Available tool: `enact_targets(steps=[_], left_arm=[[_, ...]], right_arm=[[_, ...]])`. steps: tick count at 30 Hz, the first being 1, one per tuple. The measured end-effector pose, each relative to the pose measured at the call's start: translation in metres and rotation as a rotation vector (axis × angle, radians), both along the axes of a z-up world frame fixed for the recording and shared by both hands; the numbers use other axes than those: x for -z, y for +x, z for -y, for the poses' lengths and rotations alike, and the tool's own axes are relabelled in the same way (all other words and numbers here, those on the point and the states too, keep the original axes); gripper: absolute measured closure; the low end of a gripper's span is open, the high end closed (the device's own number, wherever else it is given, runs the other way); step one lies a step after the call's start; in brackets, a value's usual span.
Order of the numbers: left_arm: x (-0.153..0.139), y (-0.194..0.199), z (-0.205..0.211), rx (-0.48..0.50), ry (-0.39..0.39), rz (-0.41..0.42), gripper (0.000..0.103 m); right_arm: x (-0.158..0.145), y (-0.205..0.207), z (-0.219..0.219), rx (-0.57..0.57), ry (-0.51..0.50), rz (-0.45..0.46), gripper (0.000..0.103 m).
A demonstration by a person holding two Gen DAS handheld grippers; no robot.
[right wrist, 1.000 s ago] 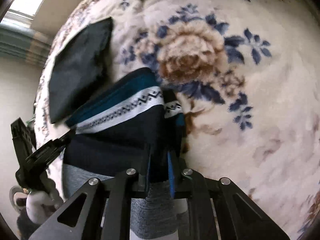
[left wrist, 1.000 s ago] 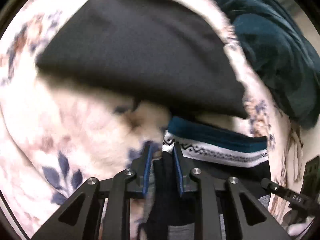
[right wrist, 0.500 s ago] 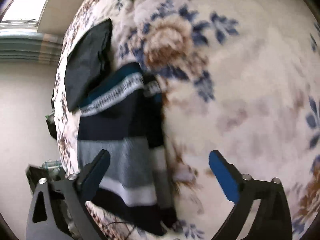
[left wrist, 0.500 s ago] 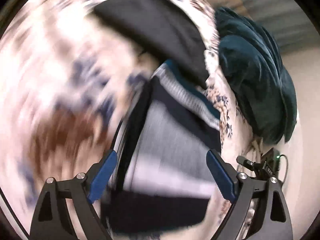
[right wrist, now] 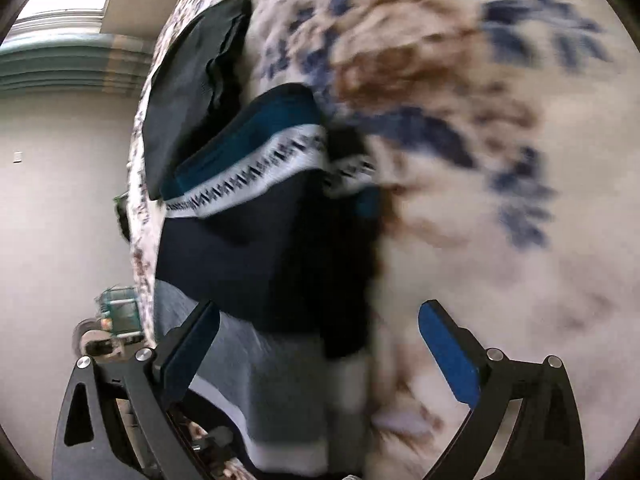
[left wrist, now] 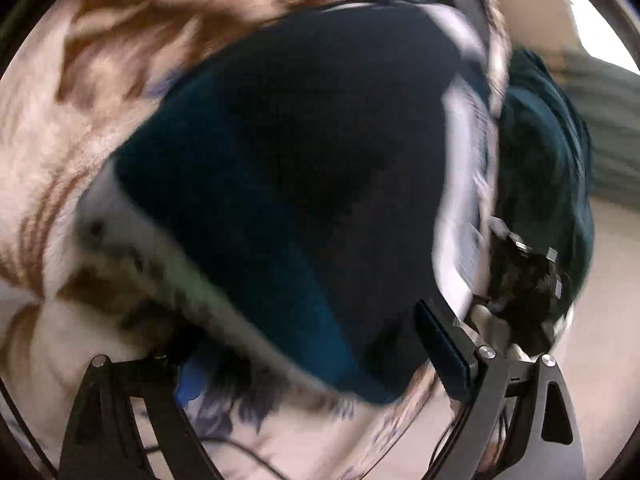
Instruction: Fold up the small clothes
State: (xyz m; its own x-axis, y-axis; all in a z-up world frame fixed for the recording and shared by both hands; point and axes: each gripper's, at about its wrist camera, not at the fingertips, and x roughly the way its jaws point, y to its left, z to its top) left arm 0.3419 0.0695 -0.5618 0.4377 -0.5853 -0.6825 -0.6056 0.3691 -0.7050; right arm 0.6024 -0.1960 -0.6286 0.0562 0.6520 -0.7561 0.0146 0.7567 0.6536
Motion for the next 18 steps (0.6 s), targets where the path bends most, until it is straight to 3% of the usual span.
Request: enact_targets(steps=[3, 4, 5, 6, 7, 12, 16, 18], left_arm=[[0.004, -0.003, -0.004, -0.140, -0.011, 0.033, 0.011], [-0.003, -0.004, -0.005, -0.178, 0.021, 0.070, 0.019], [-0.008, -0.005, -0.005, -0.192, 0.055, 0.095, 0.056], [-0.017, -0.002, -0.005, -0.193, 0.095, 0.133, 0.069], [-0.025, 0.004, -0.004, -0.177, 0.140, 0.140, 0.071], [-0.047, 0.029, -0.024, -0.123, 0.182, 0.180, 0.071], [-0.059, 0.044, -0.061, 0.046, 0.257, 0.210, 0.071], [-0.058, 0.044, -0.074, 0.113, 0.259, 0.217, 0.071]], right_arm=[[0.012, 0.016, -0.017, -0.005, 0.012, -0.021, 0.002], [0.013, 0.018, -0.023, 0.004, 0.022, -0.008, 0.003], [0.011, 0.019, -0.029, -0.001, 0.013, 0.013, 0.027], [0.009, 0.020, -0.036, -0.016, -0.027, 0.034, 0.052], [0.010, 0.019, -0.041, -0.018, -0.039, 0.029, 0.072], [-0.008, -0.018, -0.030, 0.135, 0.002, 0.041, 0.081], [-0.024, -0.082, -0.029, 0.193, 0.024, 0.024, 0.083], [-0.025, -0.119, -0.032, 0.233, 0.036, -0.015, 0.083]])
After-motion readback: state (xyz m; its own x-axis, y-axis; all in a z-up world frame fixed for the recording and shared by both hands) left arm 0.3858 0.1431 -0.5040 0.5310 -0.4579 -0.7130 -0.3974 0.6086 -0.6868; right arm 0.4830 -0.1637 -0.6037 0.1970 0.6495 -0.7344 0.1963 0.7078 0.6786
